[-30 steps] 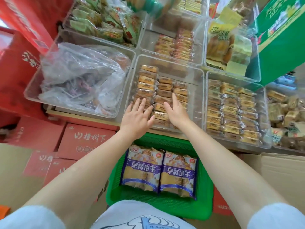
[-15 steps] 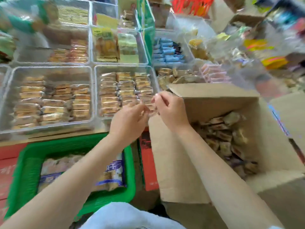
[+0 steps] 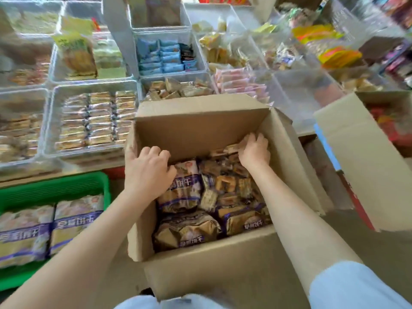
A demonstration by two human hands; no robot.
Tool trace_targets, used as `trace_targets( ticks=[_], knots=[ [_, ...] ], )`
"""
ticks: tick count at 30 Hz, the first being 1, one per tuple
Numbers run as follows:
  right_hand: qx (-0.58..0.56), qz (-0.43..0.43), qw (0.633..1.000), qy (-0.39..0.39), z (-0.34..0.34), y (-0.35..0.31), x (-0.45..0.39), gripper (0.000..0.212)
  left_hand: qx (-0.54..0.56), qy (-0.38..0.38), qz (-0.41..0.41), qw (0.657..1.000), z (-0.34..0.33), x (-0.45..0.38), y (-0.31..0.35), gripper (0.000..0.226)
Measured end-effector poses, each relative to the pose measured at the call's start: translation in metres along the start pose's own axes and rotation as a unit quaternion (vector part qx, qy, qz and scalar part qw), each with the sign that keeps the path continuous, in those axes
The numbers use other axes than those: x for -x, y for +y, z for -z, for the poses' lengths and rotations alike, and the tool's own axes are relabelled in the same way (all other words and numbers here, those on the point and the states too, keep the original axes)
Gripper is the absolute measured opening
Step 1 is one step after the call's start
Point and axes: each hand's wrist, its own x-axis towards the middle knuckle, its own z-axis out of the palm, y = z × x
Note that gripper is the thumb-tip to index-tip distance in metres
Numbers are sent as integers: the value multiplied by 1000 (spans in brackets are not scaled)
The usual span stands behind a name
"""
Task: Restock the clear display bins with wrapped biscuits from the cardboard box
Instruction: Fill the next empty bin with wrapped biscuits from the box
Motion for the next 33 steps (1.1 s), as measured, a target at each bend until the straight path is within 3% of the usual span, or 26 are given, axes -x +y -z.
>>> trace_targets(
  ticks=[5,11,14,16,18,21,23,25,29,31,33],
  knots=[
    [56,1,997,-43,-23,15,-5,70,-7,0,3,1000,1,5,5,40],
    [27,-5,999,-48,-12,19,0,48,31,27,4,999,3,10,7,35],
    [-19,23,998,-56,-3,8,10,46,87,62,-6,994,3,14,4,26],
    [-102,55,988,-105,5,-4,18,52,133,82,-8,988,3,16,-1,28],
    [-225,89,947,-211,17,-18,28,56,186,98,-7,978,6,17,-4,40],
    [-446,135,798,-383,36,-37,49,45,299,100,14,949,16,22,-6,50],
    [-549,134,697,-441,47,-49,61,37,422,69,8,904,24,25,-5,64],
    [-579,138,657,-463,57,-67,73,39,525,42,-2,850,34,26,-10,66],
    [-543,201,675,-458,74,-115,95,49,622,38,45,781,59,25,-40,41],
    [-519,206,710,-428,78,-144,105,53,647,44,65,759,66,27,-68,28],
    [-485,229,757,-372,78,-179,116,48,659,35,83,747,67,31,-104,32]
  ],
)
